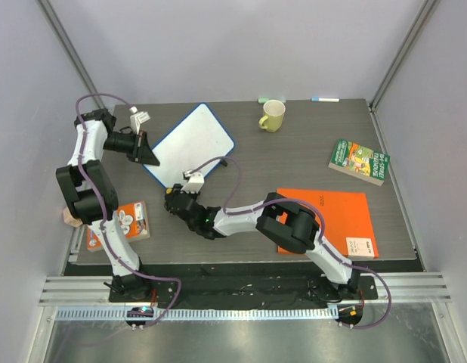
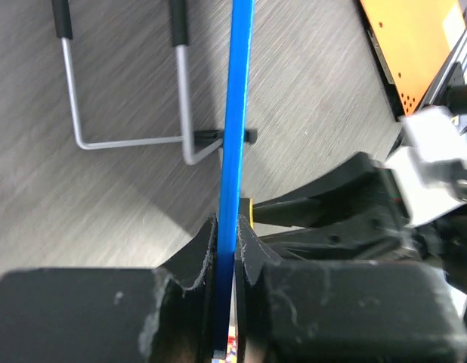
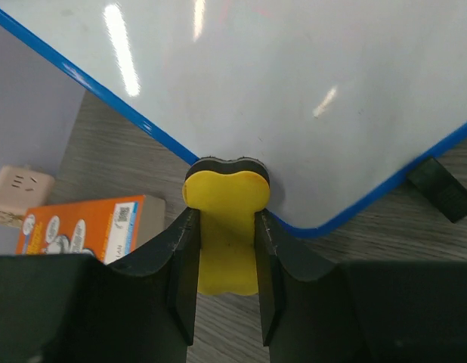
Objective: Erase the whiteboard
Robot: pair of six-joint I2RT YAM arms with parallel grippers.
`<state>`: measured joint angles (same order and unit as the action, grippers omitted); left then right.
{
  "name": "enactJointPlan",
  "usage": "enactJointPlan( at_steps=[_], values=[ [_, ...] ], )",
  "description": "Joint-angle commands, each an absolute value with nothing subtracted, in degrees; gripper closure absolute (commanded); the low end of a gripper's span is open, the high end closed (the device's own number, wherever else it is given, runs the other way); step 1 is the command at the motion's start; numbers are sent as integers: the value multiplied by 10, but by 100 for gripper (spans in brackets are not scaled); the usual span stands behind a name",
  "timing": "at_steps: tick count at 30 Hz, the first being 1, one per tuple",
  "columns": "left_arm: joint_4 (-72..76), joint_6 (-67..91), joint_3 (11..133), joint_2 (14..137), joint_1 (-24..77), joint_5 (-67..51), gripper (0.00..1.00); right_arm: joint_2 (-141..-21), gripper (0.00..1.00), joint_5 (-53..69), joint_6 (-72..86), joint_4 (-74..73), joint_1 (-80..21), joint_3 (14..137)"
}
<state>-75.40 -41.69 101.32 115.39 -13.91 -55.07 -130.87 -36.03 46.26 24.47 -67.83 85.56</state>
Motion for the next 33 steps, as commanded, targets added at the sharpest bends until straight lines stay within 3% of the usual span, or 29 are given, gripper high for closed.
enactJointPlan(
  at_steps=[1,19,25,33],
  values=[
    [-898,-433,1015,1121,-103,-610,100,-1310,99,-307,464,170,-633,812],
    [-868,-358,1043,1119,-103,-555,100,-1120,99,-287,377,328,-512,692],
    [-880,-370,1045,1128,-103,-556,100,-1178,99,-261,374,335,-455,757],
    [-891,-381,1046,1132,-103,-551,100,-1299,99,-220,363,341,-456,919]
  ],
)
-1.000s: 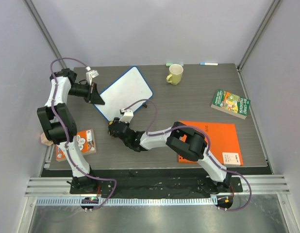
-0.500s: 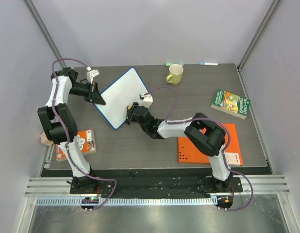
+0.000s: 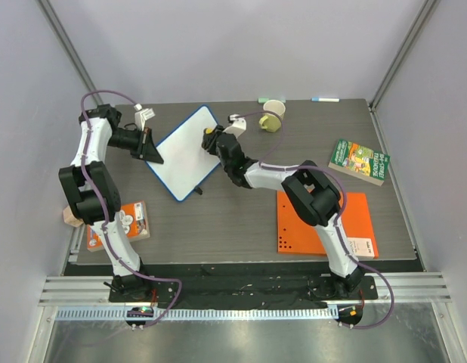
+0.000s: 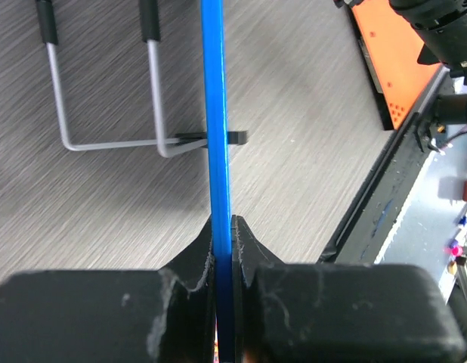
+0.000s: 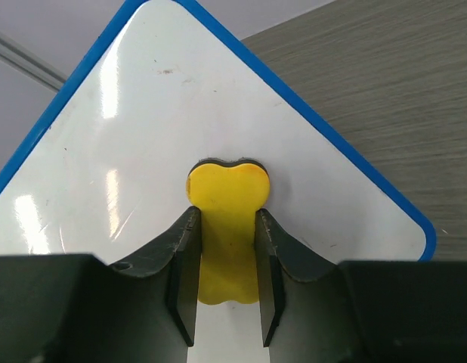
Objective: Erase the whiteboard
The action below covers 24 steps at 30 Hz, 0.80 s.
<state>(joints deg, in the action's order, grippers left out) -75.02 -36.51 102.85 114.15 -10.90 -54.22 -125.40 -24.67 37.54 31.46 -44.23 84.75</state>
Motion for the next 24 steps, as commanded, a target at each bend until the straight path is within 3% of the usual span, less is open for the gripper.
enactJointPlan(
  at_steps=[1,4,11,24],
  values=[
    [-894,-381,1048,1133,-103,-549,100,-1311,99,-214,363,338,-457,932],
    [-897,-385,1049,1133,-103,-548,100,-1337,99,-219,388,317,-456,957],
    [-901,-388,1051,1132,-103,-554,100,-1323,99,-264,485,262,-456,863],
    [-910,-384,1065,1137,-103,-570,100,-1343,99,-221,542,171,-488,818]
  ],
)
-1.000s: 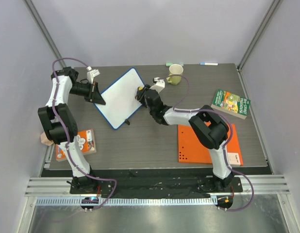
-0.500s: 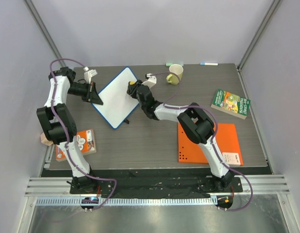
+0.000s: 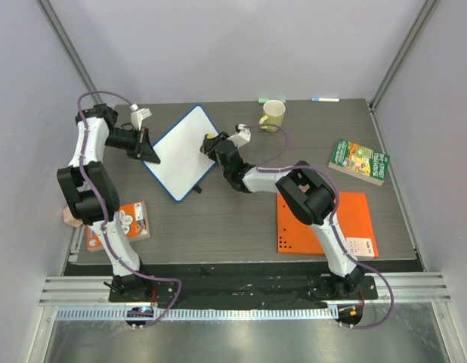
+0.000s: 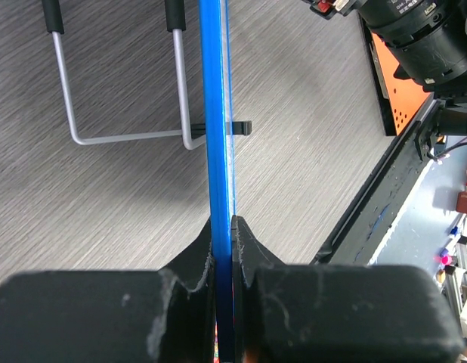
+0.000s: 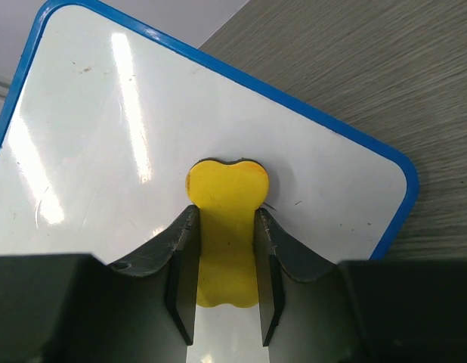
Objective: Erase the whiteboard
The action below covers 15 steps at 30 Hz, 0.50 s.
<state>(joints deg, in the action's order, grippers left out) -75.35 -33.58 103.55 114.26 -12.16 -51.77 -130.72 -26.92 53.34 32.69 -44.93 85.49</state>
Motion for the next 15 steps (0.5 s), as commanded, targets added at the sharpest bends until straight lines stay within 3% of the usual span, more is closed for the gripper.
enactJointPlan(
  at_steps=[1,15],
  values=[
    [-911,-382,1068,1136,-103,-572,100,-1342,99,-217,542,173,-492,813],
    [-924,-384,1077,1146,-103,-586,100,-1345,99,-206,511,144,-596,810]
  ],
)
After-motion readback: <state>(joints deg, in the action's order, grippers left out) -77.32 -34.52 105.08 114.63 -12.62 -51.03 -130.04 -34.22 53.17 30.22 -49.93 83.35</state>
